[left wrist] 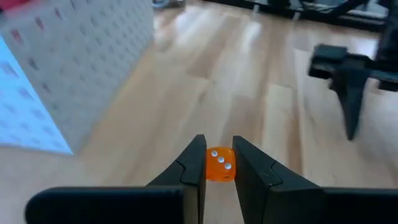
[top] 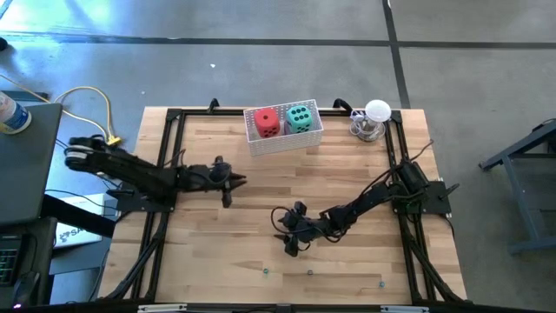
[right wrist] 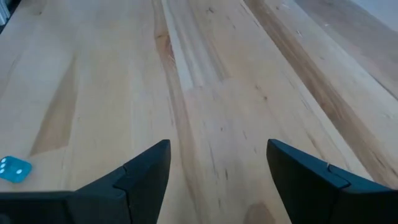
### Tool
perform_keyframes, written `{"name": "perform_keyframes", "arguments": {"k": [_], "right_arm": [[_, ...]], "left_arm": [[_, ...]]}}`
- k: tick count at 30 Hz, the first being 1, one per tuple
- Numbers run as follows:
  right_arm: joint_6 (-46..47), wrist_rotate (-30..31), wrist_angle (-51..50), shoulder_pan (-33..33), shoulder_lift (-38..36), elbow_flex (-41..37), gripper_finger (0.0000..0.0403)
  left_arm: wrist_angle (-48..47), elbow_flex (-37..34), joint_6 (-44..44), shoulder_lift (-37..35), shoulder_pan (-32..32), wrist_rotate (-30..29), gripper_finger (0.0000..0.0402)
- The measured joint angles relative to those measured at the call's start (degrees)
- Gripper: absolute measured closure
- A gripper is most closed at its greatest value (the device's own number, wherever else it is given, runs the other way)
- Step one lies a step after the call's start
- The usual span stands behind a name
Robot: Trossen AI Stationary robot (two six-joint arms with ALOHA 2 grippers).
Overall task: Pick & Place Dice
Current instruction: Put the small orange dice into the white bin
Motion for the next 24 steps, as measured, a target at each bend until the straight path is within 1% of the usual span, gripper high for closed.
{"name": "perform_keyframes", "arguments": {"k": [3,5,7,9,12,15,17,21,24], "right_arm": [[0.0,0.2,0.0,0.2,0.0,0.0,0.0144],[0.2,0.2,0.0,0.3,0.0,0.0,0.0144],[0.2,0.1,0.0,0.3,0.0,0.0,0.0144],[0.2,0.2,0.0,0.3,0.0,0.0,0.0144],[0.2,0.2,0.0,0.2,0.0,0.0,0.0144],[0.1,0.2,0.1,0.2,0.0,0.0,0.0144],[0.0,0.2,0.1,0.2,0.0,0.0,0.0144],[-0.3,0.1,-0.1,0.2,0.0,0.0,0.0144],[-0.4,0.2,-0.8,0.2,0.0,0.0,0.0144]], "left_arm": [[-12.2,6.0,3.4,-4.8,2.7,-0.6,0.0355],[-19.6,10.7,4.9,-6.6,5.3,-0.6,0.0355],[-24.9,14.8,6.8,-7.1,8.2,-0.7,0.0355],[-28.1,18.7,8.9,-6.9,11.3,-0.7,0.0355],[-31.1,23.4,9.7,-5.0,16.2,-0.4,0.0355],[-31.6,26.1,9.2,-1.8,20.8,2.8,0.0355],[-31.8,27.1,7.9,0.5,23.1,3.7,0.0355],[-30.6,27.9,6.3,4.9,26.1,3.8,0.0354],[-28.4,27.9,6.9,7.4,26.7,3.8,0.0334]]}}
